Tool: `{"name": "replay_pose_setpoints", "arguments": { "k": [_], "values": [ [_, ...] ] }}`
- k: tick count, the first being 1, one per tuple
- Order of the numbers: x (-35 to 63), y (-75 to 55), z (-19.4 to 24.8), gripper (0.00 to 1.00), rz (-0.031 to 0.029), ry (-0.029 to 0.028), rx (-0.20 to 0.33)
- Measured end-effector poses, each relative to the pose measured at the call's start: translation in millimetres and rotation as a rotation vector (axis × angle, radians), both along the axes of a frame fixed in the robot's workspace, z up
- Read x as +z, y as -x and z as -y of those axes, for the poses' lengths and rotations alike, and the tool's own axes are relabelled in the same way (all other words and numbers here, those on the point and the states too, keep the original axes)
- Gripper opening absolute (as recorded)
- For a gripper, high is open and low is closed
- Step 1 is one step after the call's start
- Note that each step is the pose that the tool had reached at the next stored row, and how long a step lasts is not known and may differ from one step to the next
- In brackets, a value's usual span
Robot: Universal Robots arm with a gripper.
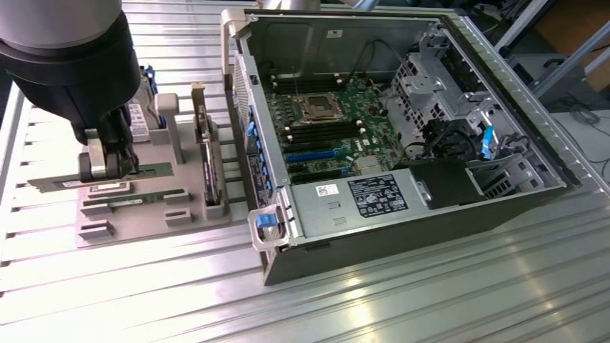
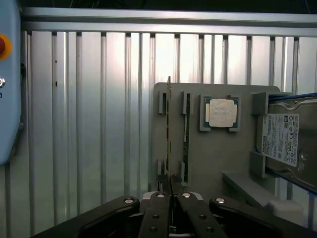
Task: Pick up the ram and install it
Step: 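Pick up the ram and move it above insertion slot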
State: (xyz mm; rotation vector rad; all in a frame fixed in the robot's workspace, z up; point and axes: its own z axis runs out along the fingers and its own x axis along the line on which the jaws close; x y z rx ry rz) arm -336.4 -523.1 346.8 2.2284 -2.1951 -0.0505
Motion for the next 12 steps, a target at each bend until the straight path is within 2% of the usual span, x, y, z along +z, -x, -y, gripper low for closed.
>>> {"name": "replay_pose_setpoints", "arguments": {
  "k": [6, 12],
  "values": [
    [0.9, 0.0, 0.0, 0.12, 0.0000, 0.0001, 0.000],
    [6.3, 0.0, 0.0, 0.12, 0.0000, 0.0000, 0.000]
  ]
}}
